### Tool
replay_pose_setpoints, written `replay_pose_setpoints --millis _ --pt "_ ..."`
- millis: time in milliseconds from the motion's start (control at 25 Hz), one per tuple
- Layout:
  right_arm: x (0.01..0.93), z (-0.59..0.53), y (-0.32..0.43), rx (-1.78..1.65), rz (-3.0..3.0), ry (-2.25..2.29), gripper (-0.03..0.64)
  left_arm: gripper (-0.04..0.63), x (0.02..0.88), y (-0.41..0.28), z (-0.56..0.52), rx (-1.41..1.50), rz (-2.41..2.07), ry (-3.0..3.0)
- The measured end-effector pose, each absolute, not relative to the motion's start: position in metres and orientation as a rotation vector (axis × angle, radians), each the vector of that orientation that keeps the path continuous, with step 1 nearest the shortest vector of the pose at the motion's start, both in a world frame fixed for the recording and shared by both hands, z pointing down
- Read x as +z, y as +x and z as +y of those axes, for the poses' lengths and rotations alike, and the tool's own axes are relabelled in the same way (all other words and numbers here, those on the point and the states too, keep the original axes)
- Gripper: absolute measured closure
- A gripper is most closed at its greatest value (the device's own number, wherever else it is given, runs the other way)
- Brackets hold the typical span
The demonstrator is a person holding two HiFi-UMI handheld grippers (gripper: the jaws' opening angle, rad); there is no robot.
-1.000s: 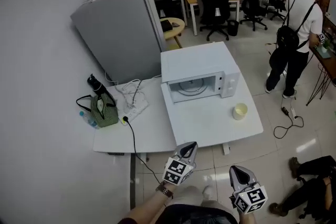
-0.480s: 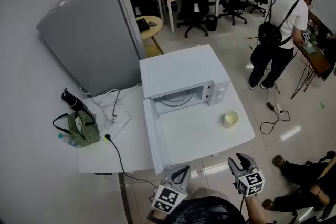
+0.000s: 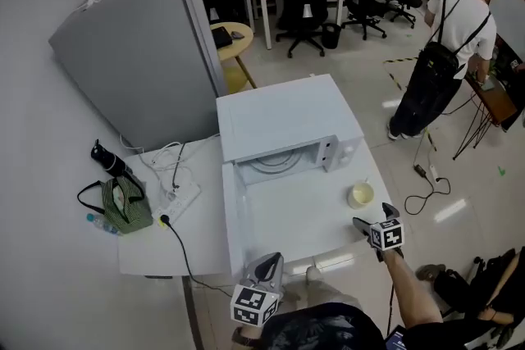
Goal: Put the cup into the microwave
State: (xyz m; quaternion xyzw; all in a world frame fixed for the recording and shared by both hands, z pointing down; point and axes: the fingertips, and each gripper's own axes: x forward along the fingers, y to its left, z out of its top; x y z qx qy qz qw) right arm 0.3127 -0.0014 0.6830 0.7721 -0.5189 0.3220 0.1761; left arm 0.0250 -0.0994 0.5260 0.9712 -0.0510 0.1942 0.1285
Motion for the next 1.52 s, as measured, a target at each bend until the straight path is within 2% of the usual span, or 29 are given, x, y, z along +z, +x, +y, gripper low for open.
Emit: replay_pose_setpoints --millis 40,80,160,320,400,480,760,1120,1520 --pt "0.693 -0.008 0.323 0.944 -1.463 2.183 0.087 0.594 0.526 0.025 -0.100 0.576 -0.162 2.823" --pt "0.702 -0.015 0.331 0.975 -1.463 2.175 0.045 0.594 0.526 0.024 -0.101 0.587 -0.175 2.822" --pt "0.715 -0.029 0.344 1.000 -1.465 2.150 0.035 0.594 0.526 0.025 -0.101 0.604 -0.195 2.819" --pt "0.734 -0.055 0.366 0.975 -1.464 2.092 0.056 0.594 0.527 0.027 -0.105 0.634 -0.246 2.809" --pt "0.740 -0.063 0.374 0.956 -1.467 2.082 0.087 0.594 0.523 0.030 -0.106 0.630 -0.244 2.803" --pt "0.737 -0.067 0.381 0.923 -1.482 2.089 0.162 0.594 0.516 0.036 -0.107 0.611 -0.238 2.799" --pt "0.736 -0.078 0.367 0.843 -1.618 1.952 0.169 0.594 0.517 0.049 -0.117 0.605 -0.285 2.775" --pt "0.715 -0.104 0.303 0.712 -1.857 1.760 0.169 0.594 0.517 0.064 -0.128 0.591 -0.330 2.767" --pt "0.649 -0.221 0.250 0.452 -2.096 1.674 0.169 0.594 0.511 0.054 -0.133 0.582 -0.450 2.746"
